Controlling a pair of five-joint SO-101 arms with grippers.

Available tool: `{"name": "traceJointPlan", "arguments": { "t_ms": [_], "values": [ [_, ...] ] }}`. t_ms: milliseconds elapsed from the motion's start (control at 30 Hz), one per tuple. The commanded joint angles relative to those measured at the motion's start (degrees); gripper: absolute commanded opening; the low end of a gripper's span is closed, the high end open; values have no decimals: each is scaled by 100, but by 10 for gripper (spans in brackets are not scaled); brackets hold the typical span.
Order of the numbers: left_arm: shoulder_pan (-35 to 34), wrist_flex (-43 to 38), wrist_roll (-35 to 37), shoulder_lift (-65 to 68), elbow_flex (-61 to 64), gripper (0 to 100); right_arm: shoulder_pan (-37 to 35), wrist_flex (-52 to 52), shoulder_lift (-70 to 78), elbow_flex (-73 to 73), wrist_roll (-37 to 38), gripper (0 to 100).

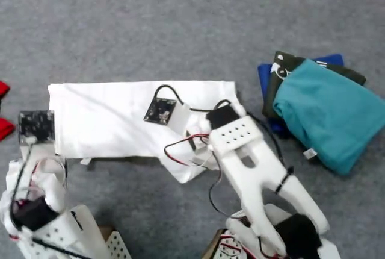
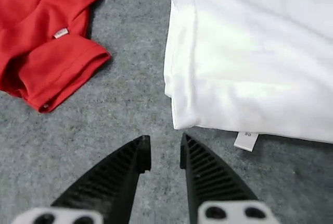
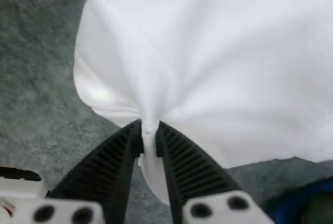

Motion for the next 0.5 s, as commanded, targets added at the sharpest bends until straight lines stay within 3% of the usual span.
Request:
{"name": "traceJointPlan", "arguments": {
  "t_ms": [0,467],
  "values": [
    [242,-53,290,1354,-796,123,176,149,-409,-251,44,15],
    [444,-35,1231,5240,-2255,127,167,-308,119,-207,53,15]
  ]
}}
